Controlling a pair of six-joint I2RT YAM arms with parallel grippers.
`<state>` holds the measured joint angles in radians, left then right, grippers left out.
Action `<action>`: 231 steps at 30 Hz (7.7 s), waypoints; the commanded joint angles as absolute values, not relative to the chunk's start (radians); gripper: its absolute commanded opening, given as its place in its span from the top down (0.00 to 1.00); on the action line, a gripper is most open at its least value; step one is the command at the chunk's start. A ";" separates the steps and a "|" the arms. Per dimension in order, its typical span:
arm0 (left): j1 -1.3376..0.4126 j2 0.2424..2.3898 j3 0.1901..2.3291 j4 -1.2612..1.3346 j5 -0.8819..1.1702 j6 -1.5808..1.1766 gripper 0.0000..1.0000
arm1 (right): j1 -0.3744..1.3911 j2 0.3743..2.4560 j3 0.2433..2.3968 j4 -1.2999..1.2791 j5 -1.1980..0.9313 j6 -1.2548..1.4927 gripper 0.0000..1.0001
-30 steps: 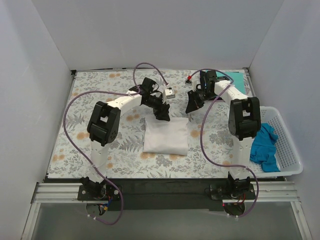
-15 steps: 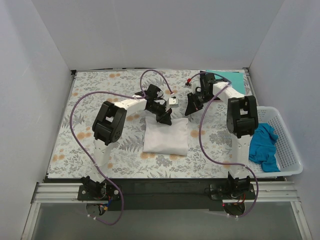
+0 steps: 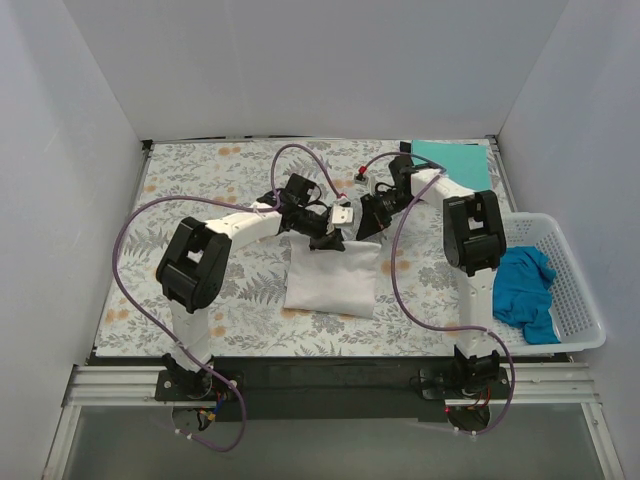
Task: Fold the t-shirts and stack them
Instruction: Fold the tshirt, then neatly place the folded tshirt to the corner
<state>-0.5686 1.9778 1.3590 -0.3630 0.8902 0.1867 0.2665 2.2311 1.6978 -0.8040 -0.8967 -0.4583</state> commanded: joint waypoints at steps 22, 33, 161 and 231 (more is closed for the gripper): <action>-0.597 1.825 1.256 -0.272 0.943 0.422 1.00 | 0.371 2.358 1.692 -0.853 -0.893 -0.627 0.97; -0.601 1.859 1.269 -0.229 0.942 0.426 1.00 | 0.373 2.358 1.707 -0.856 -0.896 -0.632 0.97; -0.880 1.631 1.016 -0.069 0.178 -0.158 0.56 | 0.207 1.681 1.132 -0.457 -0.581 0.132 0.01; -0.868 1.767 1.109 0.163 0.462 -0.087 0.99 | 0.264 2.066 1.080 0.114 -0.802 0.713 0.74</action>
